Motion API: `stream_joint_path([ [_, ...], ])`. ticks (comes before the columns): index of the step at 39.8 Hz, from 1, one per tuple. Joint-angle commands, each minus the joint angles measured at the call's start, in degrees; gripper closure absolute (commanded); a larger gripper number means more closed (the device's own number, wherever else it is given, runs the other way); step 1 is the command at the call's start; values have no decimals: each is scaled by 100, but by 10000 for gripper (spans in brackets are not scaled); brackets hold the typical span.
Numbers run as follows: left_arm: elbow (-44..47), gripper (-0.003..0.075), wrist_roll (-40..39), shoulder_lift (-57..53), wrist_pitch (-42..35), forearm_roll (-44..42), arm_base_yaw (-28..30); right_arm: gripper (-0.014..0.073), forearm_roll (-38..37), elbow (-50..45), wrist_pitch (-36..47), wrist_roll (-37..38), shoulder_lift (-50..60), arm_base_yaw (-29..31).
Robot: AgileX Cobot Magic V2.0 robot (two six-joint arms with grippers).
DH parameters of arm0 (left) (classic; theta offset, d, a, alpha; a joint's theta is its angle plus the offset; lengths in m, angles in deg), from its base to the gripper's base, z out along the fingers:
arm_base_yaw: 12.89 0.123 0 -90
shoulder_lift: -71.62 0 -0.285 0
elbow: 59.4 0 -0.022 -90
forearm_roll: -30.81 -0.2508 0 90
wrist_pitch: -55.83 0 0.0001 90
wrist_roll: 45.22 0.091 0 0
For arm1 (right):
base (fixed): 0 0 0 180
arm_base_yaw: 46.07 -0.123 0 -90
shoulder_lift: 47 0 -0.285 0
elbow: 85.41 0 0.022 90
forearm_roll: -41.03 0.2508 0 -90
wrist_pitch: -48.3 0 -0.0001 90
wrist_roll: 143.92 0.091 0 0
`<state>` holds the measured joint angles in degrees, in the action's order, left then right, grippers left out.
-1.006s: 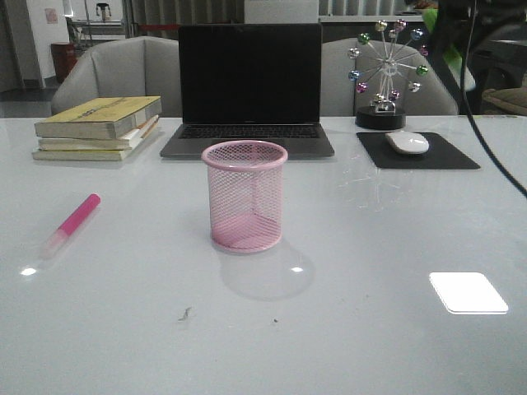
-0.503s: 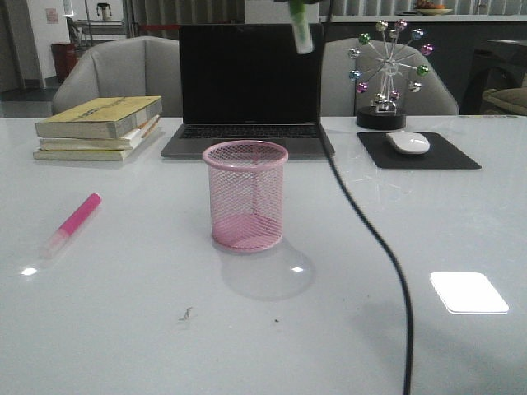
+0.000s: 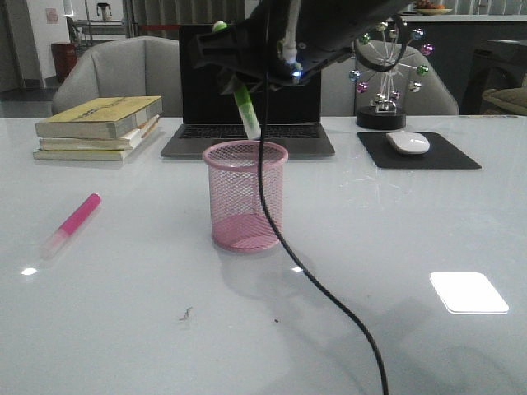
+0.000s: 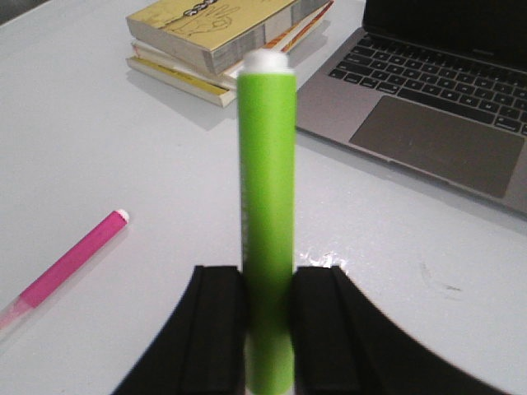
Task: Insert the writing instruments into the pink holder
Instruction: 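Lift the green marker with the right gripper over the pink holder, then lower the green marker into the holder and open the right gripper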
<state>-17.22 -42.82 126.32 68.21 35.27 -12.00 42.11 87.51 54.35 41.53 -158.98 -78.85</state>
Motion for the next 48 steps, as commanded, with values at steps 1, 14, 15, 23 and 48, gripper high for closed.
stream_joint_path([
  [1,-201,220,-24,-24,-576,48,11,537,-8,155,563,-9,134,-6],
  [14,-201,220,-24,-24,-614,29,11,537,-8,154,971,-9,-179,-6],
  [15,-201,220,-24,-24,-617,29,11,537,-8,154,971,-9,-179,-6],
  [23,-201,222,-24,-24,-639,29,11,537,-8,154,934,-9,-179,-6],
  [48,-201,222,-24,-24,-706,29,11,64,-8,163,-48,-9,-139,-6],
])
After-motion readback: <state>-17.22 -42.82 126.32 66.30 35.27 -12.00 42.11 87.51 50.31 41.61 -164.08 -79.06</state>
